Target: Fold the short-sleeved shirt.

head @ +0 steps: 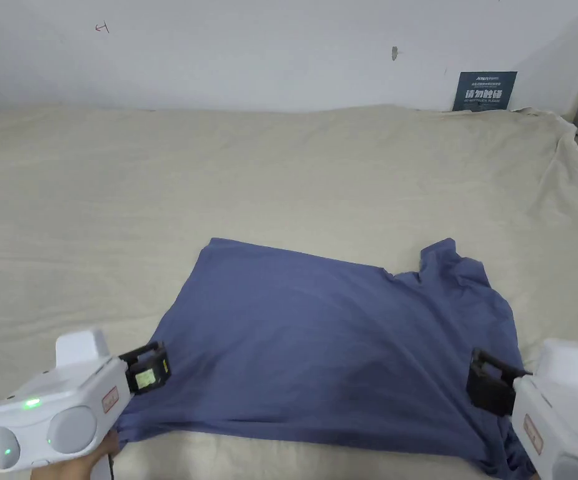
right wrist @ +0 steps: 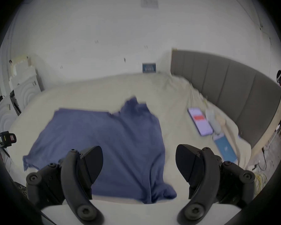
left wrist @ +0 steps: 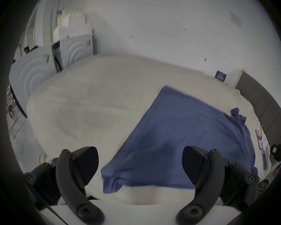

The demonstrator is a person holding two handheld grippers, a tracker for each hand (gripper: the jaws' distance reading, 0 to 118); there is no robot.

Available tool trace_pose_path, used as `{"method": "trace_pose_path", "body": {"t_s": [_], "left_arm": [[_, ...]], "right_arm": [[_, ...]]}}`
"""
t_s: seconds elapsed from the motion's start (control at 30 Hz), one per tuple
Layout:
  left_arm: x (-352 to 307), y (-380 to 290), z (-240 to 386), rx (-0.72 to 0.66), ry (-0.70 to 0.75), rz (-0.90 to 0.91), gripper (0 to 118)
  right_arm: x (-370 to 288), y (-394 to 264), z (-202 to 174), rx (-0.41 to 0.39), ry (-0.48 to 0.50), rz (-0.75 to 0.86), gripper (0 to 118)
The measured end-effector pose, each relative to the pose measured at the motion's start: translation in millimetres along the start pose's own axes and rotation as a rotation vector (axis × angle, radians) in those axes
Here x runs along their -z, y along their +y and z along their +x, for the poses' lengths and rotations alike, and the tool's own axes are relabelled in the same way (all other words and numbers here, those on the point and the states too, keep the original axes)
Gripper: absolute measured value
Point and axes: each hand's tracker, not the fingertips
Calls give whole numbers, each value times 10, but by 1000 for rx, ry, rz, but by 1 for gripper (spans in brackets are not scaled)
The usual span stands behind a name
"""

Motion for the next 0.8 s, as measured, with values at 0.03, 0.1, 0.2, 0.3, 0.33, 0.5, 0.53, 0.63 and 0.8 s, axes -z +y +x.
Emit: {"method": "trace_pose_path", "body": {"t_s": [0.03,0.1,0.2,0.3,0.33,0.5,0.53,0.63,0.8], "left_arm": [[-40,61,46,11,-9,27,108],[-133,176,168,34,-19,86,108],[-201,271,313,57,-16,147,107],[-266,298,429,89,-35,201,88],[-294,294,457,92,-52,231,71],[-348,273,536,84,-143,280,0],[-357,270,546,79,-140,283,0],[-343,295,597,89,-156,281,0],[-179,418,649,126,-184,242,0]], "right_arm": [[-53,79,-31,-7,6,30,95],[-159,221,-100,-22,3,86,95],[-285,346,-189,-34,-4,140,94],[-103,264,63,-49,-17,186,87],[-121,276,59,-55,-19,197,76],[-99,231,117,-68,-24,252,0],[-103,233,126,-72,-29,265,0],[-82,246,159,-55,-11,276,0],[26,281,192,-42,-3,269,0]]}}
